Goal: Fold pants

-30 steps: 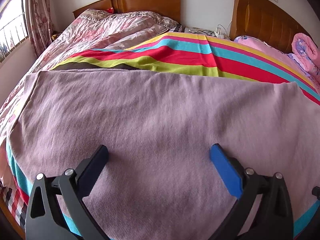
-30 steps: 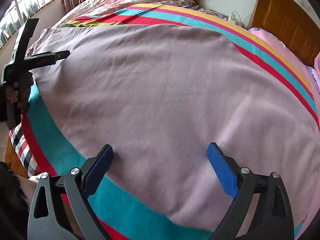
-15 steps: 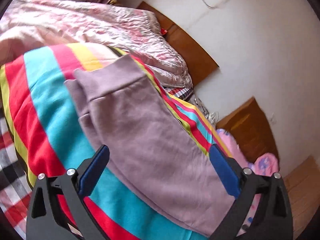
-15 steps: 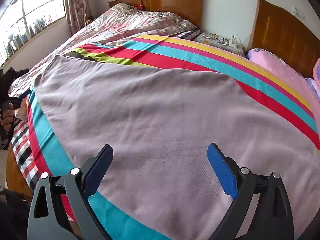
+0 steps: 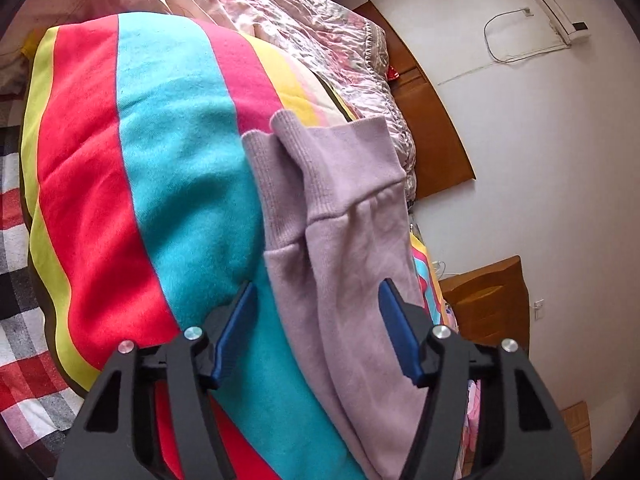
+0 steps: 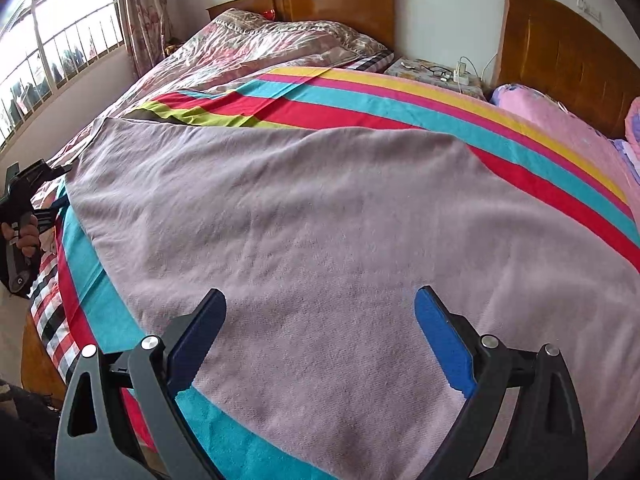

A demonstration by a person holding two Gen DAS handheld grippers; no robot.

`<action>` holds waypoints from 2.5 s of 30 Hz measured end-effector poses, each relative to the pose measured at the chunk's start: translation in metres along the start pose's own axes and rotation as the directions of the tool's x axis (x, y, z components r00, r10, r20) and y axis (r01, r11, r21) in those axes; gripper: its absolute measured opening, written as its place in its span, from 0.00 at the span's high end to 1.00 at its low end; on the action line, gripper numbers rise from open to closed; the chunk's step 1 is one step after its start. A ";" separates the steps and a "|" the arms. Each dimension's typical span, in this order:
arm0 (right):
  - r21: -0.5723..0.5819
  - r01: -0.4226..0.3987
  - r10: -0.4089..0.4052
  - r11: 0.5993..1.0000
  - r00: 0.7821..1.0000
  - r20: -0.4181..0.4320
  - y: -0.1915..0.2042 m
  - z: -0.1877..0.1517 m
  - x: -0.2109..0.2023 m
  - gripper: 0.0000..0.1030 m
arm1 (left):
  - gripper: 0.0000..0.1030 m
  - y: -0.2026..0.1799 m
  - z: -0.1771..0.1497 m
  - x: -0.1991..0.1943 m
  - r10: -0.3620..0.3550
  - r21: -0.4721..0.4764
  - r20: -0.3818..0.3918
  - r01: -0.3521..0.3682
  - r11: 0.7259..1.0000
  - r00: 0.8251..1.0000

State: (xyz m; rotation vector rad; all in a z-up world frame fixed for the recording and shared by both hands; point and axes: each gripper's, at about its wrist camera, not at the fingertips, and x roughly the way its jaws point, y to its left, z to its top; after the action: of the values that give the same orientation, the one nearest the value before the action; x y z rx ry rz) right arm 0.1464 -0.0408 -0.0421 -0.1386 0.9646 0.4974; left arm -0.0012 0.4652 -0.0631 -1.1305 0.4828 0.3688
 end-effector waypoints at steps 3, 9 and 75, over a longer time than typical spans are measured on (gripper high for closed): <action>0.007 -0.014 0.014 1.000 1.000 -0.006 -0.001 -0.003 0.004 0.11 | 0.51 -0.005 0.011 0.004 0.013 0.000 -0.001 -0.013 1.000 1.000; 0.045 -0.023 0.022 0.999 1.000 0.010 -0.013 -0.007 0.000 0.11 | 0.78 -0.028 0.022 0.014 0.131 0.052 -0.005 -0.130 0.990 0.991; 0.323 -0.197 0.155 0.926 0.976 0.150 -0.090 -0.044 -0.040 0.18 | 0.01 -0.167 -0.235 0.060 0.170 0.906 -0.037 -0.039 0.422 0.985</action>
State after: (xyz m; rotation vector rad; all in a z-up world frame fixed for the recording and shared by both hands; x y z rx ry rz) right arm 0.1362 -0.1485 -0.0439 0.2879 0.9324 0.4923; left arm 0.0924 0.1865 -0.0483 -0.0256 0.7441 0.0856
